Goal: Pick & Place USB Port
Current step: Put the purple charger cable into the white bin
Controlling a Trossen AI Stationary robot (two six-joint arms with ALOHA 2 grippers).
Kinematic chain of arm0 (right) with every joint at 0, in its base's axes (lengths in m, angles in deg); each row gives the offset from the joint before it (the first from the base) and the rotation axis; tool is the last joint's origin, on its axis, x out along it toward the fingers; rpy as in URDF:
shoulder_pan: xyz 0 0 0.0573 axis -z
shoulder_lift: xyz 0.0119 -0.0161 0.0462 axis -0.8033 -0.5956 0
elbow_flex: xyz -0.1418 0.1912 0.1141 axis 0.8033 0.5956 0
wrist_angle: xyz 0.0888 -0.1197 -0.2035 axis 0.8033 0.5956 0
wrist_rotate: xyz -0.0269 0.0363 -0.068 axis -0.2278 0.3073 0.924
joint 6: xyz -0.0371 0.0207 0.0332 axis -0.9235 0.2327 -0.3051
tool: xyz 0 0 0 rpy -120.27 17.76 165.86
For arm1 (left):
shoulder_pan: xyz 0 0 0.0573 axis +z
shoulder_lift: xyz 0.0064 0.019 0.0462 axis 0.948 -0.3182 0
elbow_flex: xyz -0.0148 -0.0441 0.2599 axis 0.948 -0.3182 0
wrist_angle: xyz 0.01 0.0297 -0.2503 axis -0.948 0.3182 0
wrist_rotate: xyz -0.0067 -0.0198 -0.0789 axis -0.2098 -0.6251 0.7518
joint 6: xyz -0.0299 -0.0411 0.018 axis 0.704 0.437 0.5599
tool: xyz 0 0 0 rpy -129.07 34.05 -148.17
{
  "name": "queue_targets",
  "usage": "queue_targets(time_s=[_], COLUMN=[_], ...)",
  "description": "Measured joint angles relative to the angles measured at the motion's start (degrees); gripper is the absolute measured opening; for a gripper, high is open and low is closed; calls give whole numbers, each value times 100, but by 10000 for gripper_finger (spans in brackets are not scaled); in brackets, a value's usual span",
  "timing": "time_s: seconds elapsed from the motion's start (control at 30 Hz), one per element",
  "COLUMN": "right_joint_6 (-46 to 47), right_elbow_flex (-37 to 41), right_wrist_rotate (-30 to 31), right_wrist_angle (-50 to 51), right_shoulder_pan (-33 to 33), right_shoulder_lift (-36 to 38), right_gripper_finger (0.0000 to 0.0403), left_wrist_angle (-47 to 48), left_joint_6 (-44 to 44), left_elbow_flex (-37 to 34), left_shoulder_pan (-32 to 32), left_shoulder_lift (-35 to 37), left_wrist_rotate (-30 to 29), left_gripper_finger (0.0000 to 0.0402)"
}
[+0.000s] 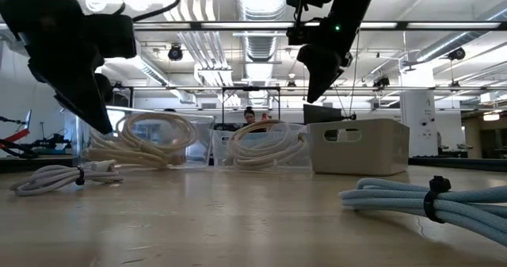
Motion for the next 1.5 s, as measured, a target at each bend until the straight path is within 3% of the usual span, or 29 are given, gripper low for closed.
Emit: queue_targets(time_s=[0.2,0.3,0.43,0.87,1.17,1.5], right_joint_6=[-248,-440,-513,-741,-968,-968], right_elbow_flex=[0,-2,-2,17,-8,-26], right_wrist_rotate=[1,2,2,2,-3,-16], right_wrist_angle=[-3,-13,-22,-17,-33,-164], right_shoulder_pan=[0,0,0,0,0,0], right_shoulder_lift=[0,0,0,-2,-2,-2], right_gripper_finger=[112,111,116,129,131,132], left_wrist_angle=[855,1814,2958,2832,2513,2508], left_joint_6=[249,94,514,3063,3865,4085], left_elbow_flex=[673,1310,1952,2374,2370,2339], left_shoulder_pan=[-44,-99,-85,-429,-503,-503], left_shoulder_lift=[-501,-643,-841,-1826,-2391,-2663], left_wrist_rotate=[29,-339,-709,673,596,361], left_gripper_finger=[154,154,154,154,154,154])
